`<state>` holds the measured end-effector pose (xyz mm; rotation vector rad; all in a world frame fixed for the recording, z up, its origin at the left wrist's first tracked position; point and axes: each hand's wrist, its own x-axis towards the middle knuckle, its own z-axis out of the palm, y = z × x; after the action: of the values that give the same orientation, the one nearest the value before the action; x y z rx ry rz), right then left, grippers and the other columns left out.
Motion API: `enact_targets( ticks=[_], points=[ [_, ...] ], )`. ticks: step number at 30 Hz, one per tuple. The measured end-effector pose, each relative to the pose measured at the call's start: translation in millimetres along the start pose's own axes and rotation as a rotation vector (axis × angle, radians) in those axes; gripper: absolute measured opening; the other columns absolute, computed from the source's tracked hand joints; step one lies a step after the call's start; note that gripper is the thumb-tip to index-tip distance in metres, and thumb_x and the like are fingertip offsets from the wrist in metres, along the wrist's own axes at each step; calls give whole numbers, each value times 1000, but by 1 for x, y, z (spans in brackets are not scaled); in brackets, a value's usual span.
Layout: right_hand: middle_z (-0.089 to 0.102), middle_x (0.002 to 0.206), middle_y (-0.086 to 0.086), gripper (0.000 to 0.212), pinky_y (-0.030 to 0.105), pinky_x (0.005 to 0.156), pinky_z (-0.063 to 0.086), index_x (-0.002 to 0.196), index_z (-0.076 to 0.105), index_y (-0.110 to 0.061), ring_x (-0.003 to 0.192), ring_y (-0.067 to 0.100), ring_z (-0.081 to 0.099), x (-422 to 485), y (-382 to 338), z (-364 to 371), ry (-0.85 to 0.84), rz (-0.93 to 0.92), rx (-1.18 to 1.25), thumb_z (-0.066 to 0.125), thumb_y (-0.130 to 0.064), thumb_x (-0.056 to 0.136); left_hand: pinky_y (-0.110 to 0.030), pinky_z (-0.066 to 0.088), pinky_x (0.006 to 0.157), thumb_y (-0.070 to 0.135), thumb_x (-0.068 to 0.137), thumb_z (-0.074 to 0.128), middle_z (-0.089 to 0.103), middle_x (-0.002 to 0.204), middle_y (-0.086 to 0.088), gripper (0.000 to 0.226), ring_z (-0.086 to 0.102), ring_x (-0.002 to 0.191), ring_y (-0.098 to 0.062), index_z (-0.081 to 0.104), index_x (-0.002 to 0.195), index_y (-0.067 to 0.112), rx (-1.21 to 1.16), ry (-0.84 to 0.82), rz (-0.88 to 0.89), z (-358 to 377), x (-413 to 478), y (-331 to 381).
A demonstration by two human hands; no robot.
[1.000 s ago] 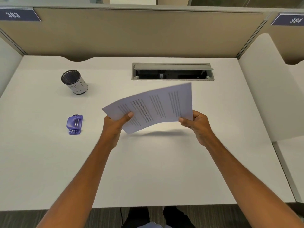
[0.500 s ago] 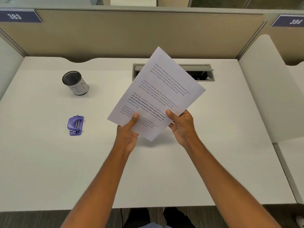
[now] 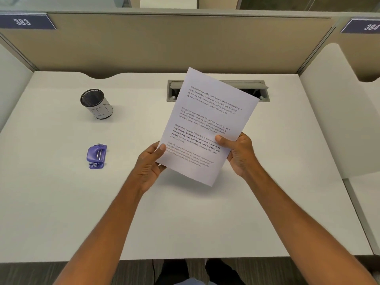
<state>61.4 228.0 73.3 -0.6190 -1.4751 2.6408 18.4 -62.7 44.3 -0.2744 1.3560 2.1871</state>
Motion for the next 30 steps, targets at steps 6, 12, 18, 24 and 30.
enact_targets(
  ticks=[6,12,18,24,30],
  points=[
    [79,132,14,55,47,94,66,138,69,-3,122,38,75,3,-4,-7,-43,126,-109,83,6,85,-36,65,96,48,87,89,77,142,-6,60,77,123,-23,75,141,24,279,-121,-72,1,9,17],
    [79,131,13,55,48,94,66,136,71,-5,120,37,77,3,1,-5,-112,213,-191,86,3,84,-42,67,94,28,98,83,79,137,-13,41,78,123,-33,76,137,16,245,-135,-72,14,11,14],
    [79,131,12,48,43,90,67,132,75,-11,116,31,79,5,4,-5,-147,234,-193,86,-1,87,-52,65,101,22,100,80,80,134,-13,42,78,122,-37,71,140,13,206,-45,-55,15,7,7],
    [81,127,11,46,42,87,67,130,75,-11,110,32,81,5,16,3,-113,199,-235,86,2,87,-49,68,94,20,99,81,81,131,-15,40,79,120,-38,72,137,11,144,31,-52,14,3,-4],
    [81,128,12,49,41,85,67,133,73,-9,110,34,81,11,26,8,-119,196,-240,86,0,87,-38,67,87,33,99,82,83,129,-7,29,82,112,-25,81,126,24,162,58,-48,-9,-2,2]
  ],
)
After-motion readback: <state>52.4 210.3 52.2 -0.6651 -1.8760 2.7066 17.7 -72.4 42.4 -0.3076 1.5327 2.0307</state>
